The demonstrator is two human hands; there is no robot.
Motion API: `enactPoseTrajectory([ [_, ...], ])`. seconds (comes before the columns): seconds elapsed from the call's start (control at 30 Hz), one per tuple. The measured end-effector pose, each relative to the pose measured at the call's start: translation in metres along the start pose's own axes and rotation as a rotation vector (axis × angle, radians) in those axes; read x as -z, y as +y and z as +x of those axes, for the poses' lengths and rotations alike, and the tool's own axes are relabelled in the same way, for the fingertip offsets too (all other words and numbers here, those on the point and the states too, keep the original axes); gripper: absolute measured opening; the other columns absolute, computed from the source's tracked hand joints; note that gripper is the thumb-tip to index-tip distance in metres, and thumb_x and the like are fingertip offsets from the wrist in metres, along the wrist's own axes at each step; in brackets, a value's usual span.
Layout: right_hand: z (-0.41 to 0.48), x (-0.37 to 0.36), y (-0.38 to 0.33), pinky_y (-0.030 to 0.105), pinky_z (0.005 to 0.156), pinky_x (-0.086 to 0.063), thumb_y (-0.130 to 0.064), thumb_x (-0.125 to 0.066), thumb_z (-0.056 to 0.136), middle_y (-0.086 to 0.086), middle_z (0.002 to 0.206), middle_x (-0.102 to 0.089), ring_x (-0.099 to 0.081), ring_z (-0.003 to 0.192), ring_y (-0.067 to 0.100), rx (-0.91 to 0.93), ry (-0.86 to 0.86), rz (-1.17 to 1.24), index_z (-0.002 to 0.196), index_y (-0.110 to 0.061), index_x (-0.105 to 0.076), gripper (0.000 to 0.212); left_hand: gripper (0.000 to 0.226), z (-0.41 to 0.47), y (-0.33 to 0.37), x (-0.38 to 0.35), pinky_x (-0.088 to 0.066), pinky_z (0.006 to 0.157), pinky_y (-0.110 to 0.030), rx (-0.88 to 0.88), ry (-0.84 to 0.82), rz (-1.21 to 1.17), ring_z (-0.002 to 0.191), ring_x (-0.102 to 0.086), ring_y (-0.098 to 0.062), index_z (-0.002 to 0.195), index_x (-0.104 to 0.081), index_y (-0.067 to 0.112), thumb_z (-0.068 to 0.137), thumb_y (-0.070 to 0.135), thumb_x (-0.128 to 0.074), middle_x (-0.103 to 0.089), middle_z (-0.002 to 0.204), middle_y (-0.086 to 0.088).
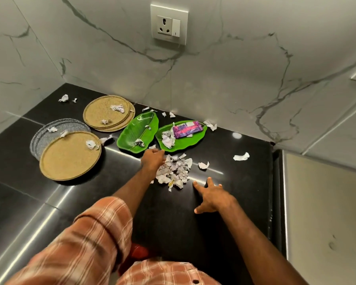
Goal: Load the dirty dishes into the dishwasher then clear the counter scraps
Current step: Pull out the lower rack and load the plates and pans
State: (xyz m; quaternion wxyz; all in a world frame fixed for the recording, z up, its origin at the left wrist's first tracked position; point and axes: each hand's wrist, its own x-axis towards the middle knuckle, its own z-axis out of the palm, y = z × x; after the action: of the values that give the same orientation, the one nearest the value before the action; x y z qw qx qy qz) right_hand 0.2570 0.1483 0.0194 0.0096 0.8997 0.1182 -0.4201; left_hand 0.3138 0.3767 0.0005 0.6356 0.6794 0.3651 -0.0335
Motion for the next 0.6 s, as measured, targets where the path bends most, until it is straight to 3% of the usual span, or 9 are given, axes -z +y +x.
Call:
enactPoseTrajectory([
  [0.1, 0.002, 0.011, 0.007, 0.056, 0.113, -0.043, -0.061, -0.076, 0.081, 0.009, 0.167, -0.010, -0.033, 0.147, 0.043, 0.041, 0.010, -0.016, 0.160, -0.049, -0.010, 0.103, 0.021, 0.021, 0.013, -0.016, -0.050, 0.046, -0.023, 0.120, 0.002, -0.030, 0.063, -0.067, -0.017, 0.114, -0.061, 0.002, 0.096, 0.013, -0.062, -0.065, 0.075, -0.008],
  [0.17, 0.002, 0.015, 0.008, 0.055, 0.113, -0.044, -0.060, -0.074, 0.083, 0.009, 0.165, -0.014, -0.037, 0.145, 0.040, 0.068, 0.018, -0.022, 0.161, -0.047, -0.013, 0.100, 0.029, 0.029, 0.015, -0.024, -0.045, 0.045, -0.023, 0.175, 0.013, -0.063, 0.063, -0.067, -0.017, 0.124, -0.055, 0.003, 0.097, 0.011, -0.060, -0.064, 0.077, -0.007],
  [0.27, 0.003, 0.015, 0.012, 0.055, 0.113, -0.044, -0.058, -0.073, 0.085, 0.011, 0.164, -0.015, -0.037, 0.145, 0.041, 0.097, 0.023, -0.018, 0.161, -0.045, -0.013, 0.098, 0.016, 0.029, 0.016, -0.034, -0.038, 0.045, -0.022, 0.228, 0.020, -0.109, 0.061, -0.061, -0.015, 0.114, -0.055, 0.007, 0.099, 0.009, -0.057, -0.061, 0.077, -0.009],
  [0.4, 0.002, 0.017, 0.014, 0.054, 0.113, -0.044, -0.054, -0.071, 0.089, 0.011, 0.163, -0.018, -0.037, 0.144, 0.040, 0.127, 0.043, -0.019, 0.161, -0.045, -0.017, 0.091, 0.013, 0.029, 0.015, -0.038, -0.043, 0.036, -0.015, 0.259, -0.006, -0.233, 0.072, -0.066, -0.014, 0.110, -0.061, 0.006, 0.098, 0.010, -0.064, -0.069, 0.100, -0.011],
  [0.5, -0.001, 0.022, 0.021, 0.050, 0.112, -0.044, -0.055, -0.068, 0.090, 0.008, 0.161, -0.026, -0.042, 0.141, 0.035, 0.155, 0.080, 0.033, 0.156, -0.046, -0.032, 0.075, 0.009, 0.024, 0.018, -0.041, -0.055, 0.047, -0.019, 0.282, -0.037, -0.352, 0.077, -0.071, -0.016, 0.108, -0.061, 0.004, 0.100, 0.004, -0.058, -0.072, 0.097, -0.012],
  [0.6, 0.001, 0.022, 0.034, 0.038, 0.100, -0.050, -0.060, -0.063, 0.092, 0.000, 0.143, -0.054, -0.057, 0.128, 0.025, 0.167, 0.160, 0.142, 0.139, -0.038, -0.058, 0.053, 0.010, 0.008, 0.019, -0.037, -0.057, 0.052, -0.021, 0.266, -0.079, -0.389, 0.077, -0.072, -0.018, 0.108, -0.059, 0.004, 0.100, 0.000, -0.054, -0.074, 0.083, -0.012],
])
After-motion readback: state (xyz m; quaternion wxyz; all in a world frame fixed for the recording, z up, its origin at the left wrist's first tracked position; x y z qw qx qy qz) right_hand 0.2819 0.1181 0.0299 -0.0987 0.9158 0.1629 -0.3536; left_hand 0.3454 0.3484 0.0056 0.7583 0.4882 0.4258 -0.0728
